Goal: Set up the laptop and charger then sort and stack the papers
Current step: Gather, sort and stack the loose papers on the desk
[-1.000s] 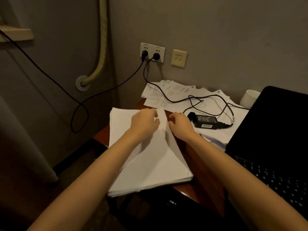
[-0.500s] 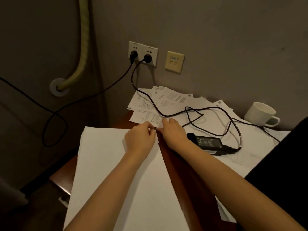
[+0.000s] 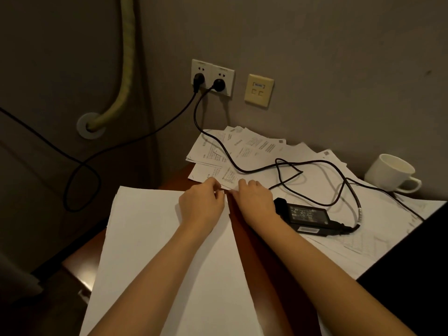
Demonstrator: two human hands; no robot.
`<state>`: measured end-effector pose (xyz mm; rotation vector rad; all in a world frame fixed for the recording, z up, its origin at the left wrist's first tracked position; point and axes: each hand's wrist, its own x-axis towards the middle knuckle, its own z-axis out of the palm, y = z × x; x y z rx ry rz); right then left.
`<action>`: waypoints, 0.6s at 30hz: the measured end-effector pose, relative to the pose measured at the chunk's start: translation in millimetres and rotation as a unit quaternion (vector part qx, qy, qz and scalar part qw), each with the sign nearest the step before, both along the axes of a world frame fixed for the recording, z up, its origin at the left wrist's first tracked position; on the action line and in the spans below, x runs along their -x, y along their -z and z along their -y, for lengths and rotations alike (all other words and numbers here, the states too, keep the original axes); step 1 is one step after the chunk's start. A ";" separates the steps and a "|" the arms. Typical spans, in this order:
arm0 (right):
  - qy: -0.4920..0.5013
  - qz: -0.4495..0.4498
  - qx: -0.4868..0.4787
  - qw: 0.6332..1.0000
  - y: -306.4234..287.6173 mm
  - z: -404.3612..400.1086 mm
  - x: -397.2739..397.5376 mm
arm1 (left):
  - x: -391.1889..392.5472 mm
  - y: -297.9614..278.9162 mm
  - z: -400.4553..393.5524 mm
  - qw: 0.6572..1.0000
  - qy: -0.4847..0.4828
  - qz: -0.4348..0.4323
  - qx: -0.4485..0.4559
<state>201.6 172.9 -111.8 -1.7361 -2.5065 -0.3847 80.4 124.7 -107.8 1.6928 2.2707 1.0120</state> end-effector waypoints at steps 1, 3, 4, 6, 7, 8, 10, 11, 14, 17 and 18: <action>0.000 0.002 -0.001 1.000 1.8 1.0 1.2 | -0.3 0.0 -0.4 1.000 -0.002 -0.004 0.001; -0.002 -0.005 0.003 1.000 2.3 -0.4 3.4 | -0.5 0.6 -0.4 1.000 -0.006 -0.002 0.002; -0.007 -0.011 -0.002 1.000 2.0 -1.6 4.0 | -0.3 1.0 -0.5 1.000 -0.009 0.002 0.000; -0.011 -0.011 -0.012 1.000 1.2 -2.2 5.3 | 0.3 2.2 -1.5 1.000 -0.013 0.016 -0.003; -0.012 -0.012 -0.015 1.000 2.0 -2.1 6.8 | 0.9 2.7 -2.3 0.999 -0.013 0.029 -0.006; -0.009 -0.006 -0.015 1.000 2.9 -1.5 8.3 | 1.9 3.3 -3.1 0.999 -0.013 0.048 -0.009; 0.000 0.024 -0.007 1.000 0.1 -0.9 11.2 | 4.7 3.5 -4.7 0.994 -0.016 0.106 -0.017; -0.003 0.041 -0.007 0.999 -2.2 -1.3 12.3 | 6.4 3.6 -5.6 0.990 -0.019 0.141 -0.023; -0.012 0.073 0.000 0.997 -7.2 -4.4 16.6 | 12.2 4.0 -12.4 0.960 -0.032 0.271 -0.063; 0.008 0.051 0.003 0.999 -8.9 -5.3 20.0 | 18.3 0.5 -15.5 0.909 -0.037 0.399 -0.118; 0.025 0.036 0.002 0.999 -10.1 -4.1 20.2 | 19.3 -0.8 -14.7 0.893 -0.033 0.428 -0.134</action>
